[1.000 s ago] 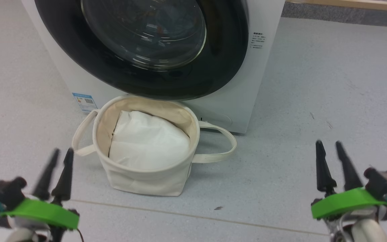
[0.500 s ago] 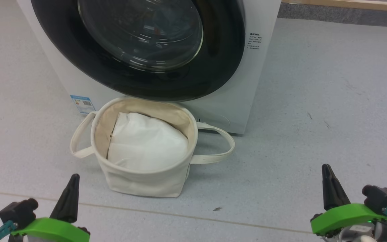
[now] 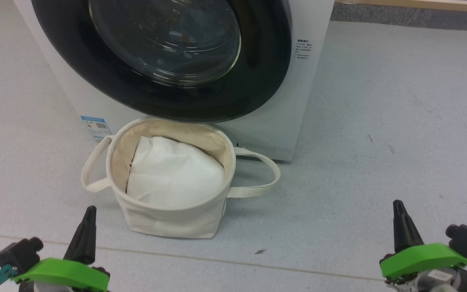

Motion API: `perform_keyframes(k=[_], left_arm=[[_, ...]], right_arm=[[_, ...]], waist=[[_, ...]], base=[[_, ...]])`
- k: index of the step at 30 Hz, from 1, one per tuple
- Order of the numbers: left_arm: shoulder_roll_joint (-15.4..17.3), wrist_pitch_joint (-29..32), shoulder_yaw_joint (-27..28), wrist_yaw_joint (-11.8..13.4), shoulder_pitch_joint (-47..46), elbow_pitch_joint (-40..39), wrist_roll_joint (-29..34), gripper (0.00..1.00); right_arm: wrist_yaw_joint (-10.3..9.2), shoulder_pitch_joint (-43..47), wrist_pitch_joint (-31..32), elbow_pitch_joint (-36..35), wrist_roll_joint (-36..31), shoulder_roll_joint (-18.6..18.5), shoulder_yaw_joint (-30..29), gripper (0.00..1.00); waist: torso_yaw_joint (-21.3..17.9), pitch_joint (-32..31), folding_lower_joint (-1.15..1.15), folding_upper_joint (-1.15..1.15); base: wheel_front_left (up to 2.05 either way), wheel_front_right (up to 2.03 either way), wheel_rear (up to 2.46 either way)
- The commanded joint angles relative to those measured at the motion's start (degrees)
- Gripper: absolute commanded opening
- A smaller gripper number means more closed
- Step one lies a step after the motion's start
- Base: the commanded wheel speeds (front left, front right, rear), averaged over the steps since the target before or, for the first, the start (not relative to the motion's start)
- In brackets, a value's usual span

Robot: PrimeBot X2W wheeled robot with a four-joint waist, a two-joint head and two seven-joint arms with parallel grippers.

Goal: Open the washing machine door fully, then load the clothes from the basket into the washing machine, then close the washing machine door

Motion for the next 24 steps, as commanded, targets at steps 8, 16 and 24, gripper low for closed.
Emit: perform_keyframes(k=[8,16,24], left_arm=[[-0.3,1.7,2.6,0.5,-1.7,-3.1,-4.7,0.00],[-1.3,3.0,3.5,0.8,-1.5,-4.0,-8.5,0.00],[-2.1,4.2,4.3,1.1,-1.2,-4.9,-11.8,0.00]], right_arm=[[0.00,-3.1,1.7,-1.6,5.6,-0.1,-1.1,0.00],[0.00,-3.4,3.0,-1.5,10.1,0.2,-1.8,0.00],[0.00,-3.6,4.2,-1.4,14.0,0.4,-2.5,0.00]], waist=[[-0.4,-0.1,0.00,-0.03],[-0.8,-0.2,0.00,-0.03],[-1.1,-0.2,0.00,-0.03]], base=[[0.00,0.00,0.00],[0.00,0.00,0.00],[0.00,0.00,0.00]])
